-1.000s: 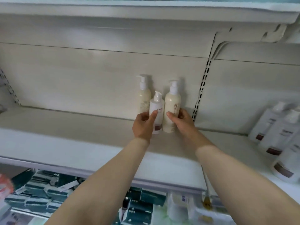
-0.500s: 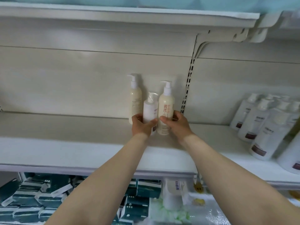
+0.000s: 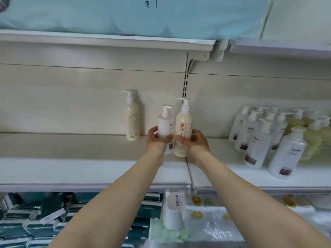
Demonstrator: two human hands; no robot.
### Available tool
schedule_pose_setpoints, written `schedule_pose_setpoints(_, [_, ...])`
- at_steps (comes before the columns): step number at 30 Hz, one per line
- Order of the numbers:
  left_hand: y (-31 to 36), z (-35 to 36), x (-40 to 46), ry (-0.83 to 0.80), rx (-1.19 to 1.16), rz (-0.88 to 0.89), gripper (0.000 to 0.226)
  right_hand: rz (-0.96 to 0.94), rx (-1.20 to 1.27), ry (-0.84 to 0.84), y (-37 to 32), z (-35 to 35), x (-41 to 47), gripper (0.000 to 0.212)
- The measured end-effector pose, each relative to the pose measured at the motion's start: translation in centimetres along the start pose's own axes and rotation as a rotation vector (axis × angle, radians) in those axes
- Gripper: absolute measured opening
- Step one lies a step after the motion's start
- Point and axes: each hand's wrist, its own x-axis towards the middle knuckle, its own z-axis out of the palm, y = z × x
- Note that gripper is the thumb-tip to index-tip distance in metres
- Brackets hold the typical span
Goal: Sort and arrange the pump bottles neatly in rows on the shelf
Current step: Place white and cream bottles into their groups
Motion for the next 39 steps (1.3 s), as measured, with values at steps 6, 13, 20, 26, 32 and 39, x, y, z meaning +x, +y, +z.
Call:
schedule_pose_setpoints(6, [2.0, 5.7, -2.7, -0.059, -0.085, -0.005, 0.053, -0.054, -0.049, 0.075, -2.8, -5.4, -0.2, 0.057])
schedule_pose_setpoints(13, [2.2, 12.7, -5.9, -0.024, -0.165, 0.013, 0.061, -0.114, 0.010, 0.127, -5.4, -12.3, -1.7, 0.053])
schedule_pose_setpoints(20, [2.0, 18.7, -10.1, 0.003, -0.180, 0.043, 0.057, -0.154, 0.136, 0.121, -7.1, -18.6, -3.4, 0.050])
schedule_pose_setpoints(26, [2.5, 21.5, -12.9, 0.051, -0.162, 0.089, 0.060, -0.166, 0.181, 0.072, -8.9, -22.0, -5.0, 0.044])
schedule_pose_setpoints(32, [2.3, 23.1, -15.9, 0.039, -0.207, 0.095, 0.061, -0.179, 0.221, 0.059, -10.2, -24.9, -6.8, 0.049])
schedule_pose_setpoints(39, [1.4, 26.5, -19.3, -0.031, -0.205, 0.063, 0.055, -0.214, 0.236, 0.108, -11.3, -30.1, -8.5, 0.051])
